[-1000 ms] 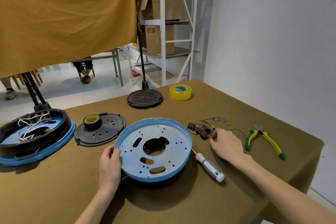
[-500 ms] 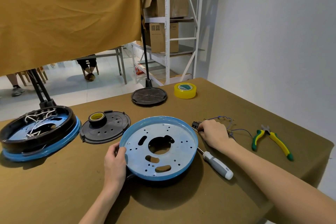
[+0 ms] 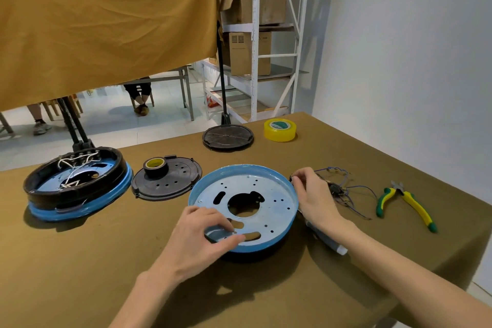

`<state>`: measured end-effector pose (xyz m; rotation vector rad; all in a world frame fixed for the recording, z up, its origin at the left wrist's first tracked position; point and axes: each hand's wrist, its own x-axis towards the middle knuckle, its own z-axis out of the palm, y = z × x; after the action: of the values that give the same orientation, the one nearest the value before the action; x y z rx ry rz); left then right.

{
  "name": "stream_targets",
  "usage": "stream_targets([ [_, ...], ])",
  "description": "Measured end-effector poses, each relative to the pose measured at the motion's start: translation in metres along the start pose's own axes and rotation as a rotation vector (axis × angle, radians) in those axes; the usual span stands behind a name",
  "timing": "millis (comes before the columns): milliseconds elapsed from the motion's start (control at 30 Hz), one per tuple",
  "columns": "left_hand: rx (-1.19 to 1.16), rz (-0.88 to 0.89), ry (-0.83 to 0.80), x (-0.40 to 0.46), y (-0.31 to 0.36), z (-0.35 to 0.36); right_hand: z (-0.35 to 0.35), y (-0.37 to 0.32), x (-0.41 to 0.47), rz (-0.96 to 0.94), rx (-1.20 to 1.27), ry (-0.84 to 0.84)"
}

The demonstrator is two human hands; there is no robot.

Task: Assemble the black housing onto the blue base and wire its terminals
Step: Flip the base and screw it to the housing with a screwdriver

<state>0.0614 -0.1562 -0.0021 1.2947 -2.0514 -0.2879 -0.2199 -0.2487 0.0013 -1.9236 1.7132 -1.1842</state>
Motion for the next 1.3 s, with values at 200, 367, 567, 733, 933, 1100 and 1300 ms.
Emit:
stream_targets([
  [200,0.055,0.009,-0.114,-0.003,0.001,0.001,0.003,-0.009,-0.004,0.101,0.086,0.021],
  [367,-0.107,0.052,0.121,0.006,0.010,0.005,-0.002,-0.020,-0.001,0.105,0.218,0.109],
  [567,-0.653,-0.323,0.516,0.044,0.041,-0.024,-0.017,-0.063,-0.003,-0.090,0.406,0.298],
  [733,-1.132,-0.657,0.444,0.050,0.046,-0.031,-0.014,-0.101,-0.007,-0.159,0.491,-0.005],
  [933,-1.253,-0.676,0.402,0.043,0.046,-0.031,0.004,-0.115,-0.024,-0.196,0.531,-0.094],
  [1100,-1.363,-0.668,0.433,0.040,0.046,-0.033,0.006,-0.126,-0.029,-0.248,0.617,-0.115],
  [1300,-1.361,-0.592,0.449,0.042,0.044,-0.033,0.008,-0.138,-0.019,-0.244,0.665,-0.146],
])
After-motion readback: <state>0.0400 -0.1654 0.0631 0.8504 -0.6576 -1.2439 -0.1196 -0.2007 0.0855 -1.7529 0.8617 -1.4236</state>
